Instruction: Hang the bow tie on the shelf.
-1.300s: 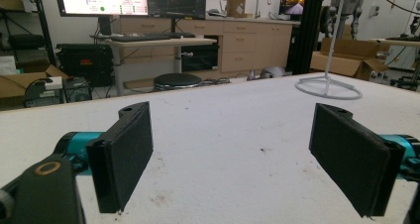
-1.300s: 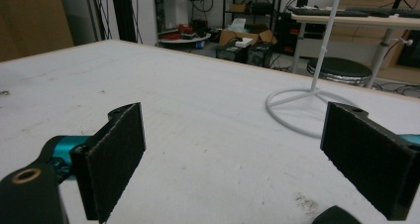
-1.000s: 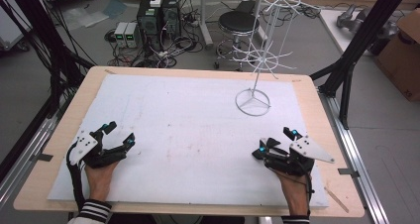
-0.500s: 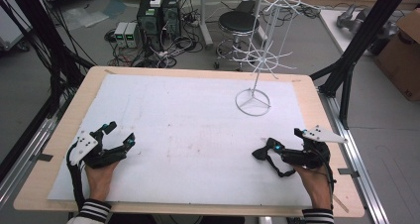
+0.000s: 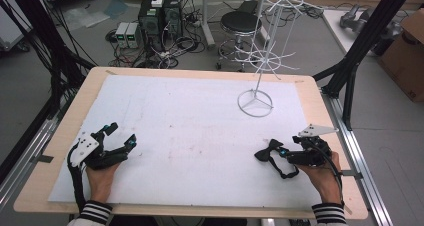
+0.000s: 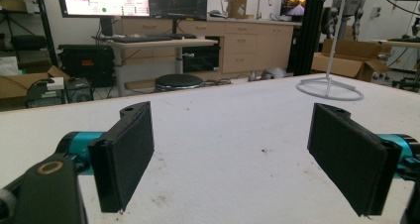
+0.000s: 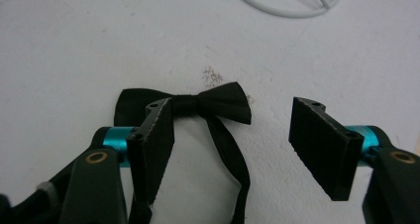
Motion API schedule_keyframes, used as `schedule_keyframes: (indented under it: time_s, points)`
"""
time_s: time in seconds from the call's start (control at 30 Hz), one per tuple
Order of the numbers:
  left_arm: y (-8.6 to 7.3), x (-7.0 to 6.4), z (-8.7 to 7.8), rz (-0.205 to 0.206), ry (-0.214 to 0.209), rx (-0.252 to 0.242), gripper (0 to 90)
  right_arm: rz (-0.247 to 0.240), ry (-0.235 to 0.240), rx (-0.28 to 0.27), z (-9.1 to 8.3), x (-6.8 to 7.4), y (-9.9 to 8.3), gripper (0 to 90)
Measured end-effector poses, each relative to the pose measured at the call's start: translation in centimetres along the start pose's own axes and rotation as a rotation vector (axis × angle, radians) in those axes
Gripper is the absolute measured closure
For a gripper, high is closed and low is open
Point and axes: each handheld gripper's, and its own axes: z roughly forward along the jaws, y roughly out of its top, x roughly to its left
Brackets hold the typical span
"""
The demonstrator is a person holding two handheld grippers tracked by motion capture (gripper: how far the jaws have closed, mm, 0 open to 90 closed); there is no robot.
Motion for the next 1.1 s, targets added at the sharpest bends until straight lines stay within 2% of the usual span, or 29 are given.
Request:
schedule_keyframes:
  time_s: [0.07,0.1,0.13,0.2,0.23,0.27,0.33,0.4,0.47,0.63,0.7,0.8,1.1]
  points:
    - [0.0,0.0,0.0,0.000,-0.001,0.001,18.4,-0.002,0.007,0.023,0.2,-0.3,-0.1,39.3]
    - [0.0,0.0,0.0,0.000,-0.001,0.001,18.4,-0.013,0.010,0.054,0.3,-0.4,-0.2,44.3]
    - [0.0,0.0,0.0,0.001,0.000,0.001,18.4,-0.013,0.010,0.054,0.3,-0.4,-0.2,44.3]
    - [0.0,0.0,0.0,0.001,-0.001,0.001,18.5,-0.021,0.009,0.090,0.6,-0.5,-0.2,44.7]
    - [0.0,0.0,0.0,0.001,-0.001,0.001,18.5,-0.026,0.014,0.125,0.9,-0.7,-0.3,47.7]
    - [0.0,0.0,0.0,0.001,-0.001,0.001,18.5,-0.026,0.014,0.125,0.9,-0.7,-0.3,47.7]
    - [0.0,0.0,0.0,0.002,-0.001,0.001,18.4,-0.027,0.028,0.164,1.3,-0.9,-0.3,52.4]
    - [0.0,0.0,0.0,0.001,-0.001,0.001,18.4,-0.022,0.036,0.172,1.4,-0.9,-0.3,53.5]
    - [0.0,0.0,0.0,0.001,0.000,0.002,18.4,-0.039,0.048,0.206,1.7,-1.0,-0.2,59.4]
    - [0.0,0.0,0.0,0.000,0.001,0.001,18.5,-0.053,0.044,0.234,2.1,-1.1,-0.2,62.4]
    - [0.0,0.0,0.0,0.002,0.000,0.002,18.5,-0.037,0.045,0.246,2.3,-1.2,-0.1,64.9]
    - [0.0,0.0,0.0,0.004,-0.001,0.002,18.5,-0.045,0.044,0.261,2.5,-1.3,0.0,68.0]
    - [0.0,0.0,0.0,0.003,0.000,0.001,18.8,-0.037,0.048,0.317,3.4,-1.5,-0.1,69.2]
